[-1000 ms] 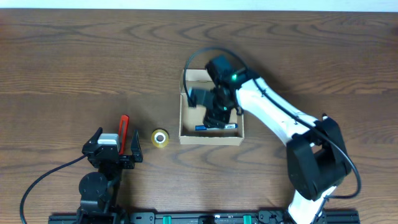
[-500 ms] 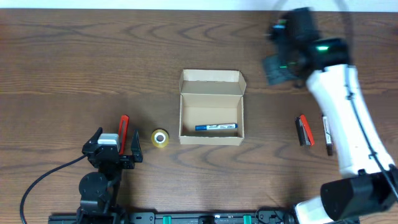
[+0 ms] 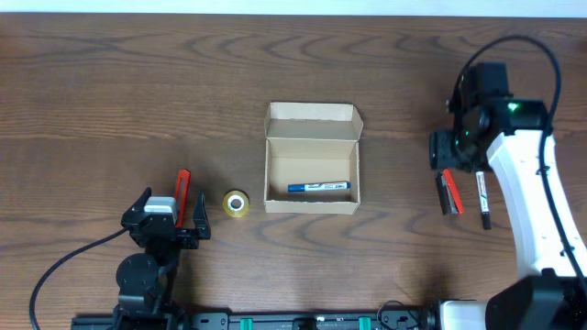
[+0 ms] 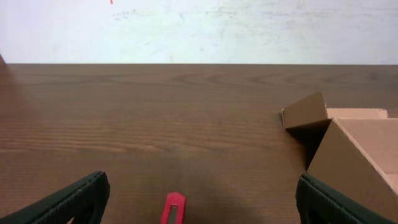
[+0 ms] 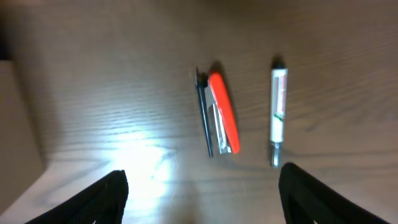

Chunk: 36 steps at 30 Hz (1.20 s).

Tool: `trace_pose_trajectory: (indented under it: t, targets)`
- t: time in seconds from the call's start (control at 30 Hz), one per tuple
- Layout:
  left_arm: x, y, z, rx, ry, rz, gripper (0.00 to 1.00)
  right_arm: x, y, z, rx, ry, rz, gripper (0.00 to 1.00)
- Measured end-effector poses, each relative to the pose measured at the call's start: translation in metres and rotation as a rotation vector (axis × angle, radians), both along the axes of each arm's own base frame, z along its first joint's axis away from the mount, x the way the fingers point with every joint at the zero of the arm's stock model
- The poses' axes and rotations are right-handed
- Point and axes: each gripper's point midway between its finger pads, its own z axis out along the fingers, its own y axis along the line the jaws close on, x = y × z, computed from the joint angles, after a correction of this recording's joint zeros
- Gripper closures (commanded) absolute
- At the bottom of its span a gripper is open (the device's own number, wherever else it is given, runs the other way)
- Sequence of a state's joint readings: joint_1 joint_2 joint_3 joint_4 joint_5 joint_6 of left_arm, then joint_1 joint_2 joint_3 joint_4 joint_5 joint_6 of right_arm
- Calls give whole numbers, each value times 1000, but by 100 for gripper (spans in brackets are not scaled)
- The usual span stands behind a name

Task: Pack container
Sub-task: 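Move the right gripper back and grasp the red stapler with black pen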

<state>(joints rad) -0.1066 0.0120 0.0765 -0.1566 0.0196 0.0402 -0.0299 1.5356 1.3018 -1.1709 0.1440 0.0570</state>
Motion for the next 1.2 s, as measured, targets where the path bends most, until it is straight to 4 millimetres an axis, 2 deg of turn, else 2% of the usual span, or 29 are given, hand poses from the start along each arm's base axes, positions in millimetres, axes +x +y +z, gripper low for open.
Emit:
trace_pose_trajectory:
  t: [0.07,0.17,0.4,0.5,0.67,0.8,0.9,1.2]
  targets:
    - [0,0,0,0,0,0,5,-3,-7,-21,19,9,-7,24]
    - [0,0,0,0,0,0,5,-8,-21,-38,41,13,-28,20]
    - [0,0,0,0,0,0,5,-5,-49,-48,68,-15,-46,19]
    - [0,0,0,0,0,0,5,-4,-51,-61,80,20,-34,20]
    - [0,0,0,0,0,0,5,-11,-47,-103,125,159,-23,21]
    - [0,0,0,-3,0,1,5,-16,-45,-127,149,231,-22,23]
    - [0,0,0,-11,0,2,5,-16,-45,-135,153,243,-23,23]
    - [0,0,0,-14,1,3,5,-11,-46,-137,147,224,-12,23]
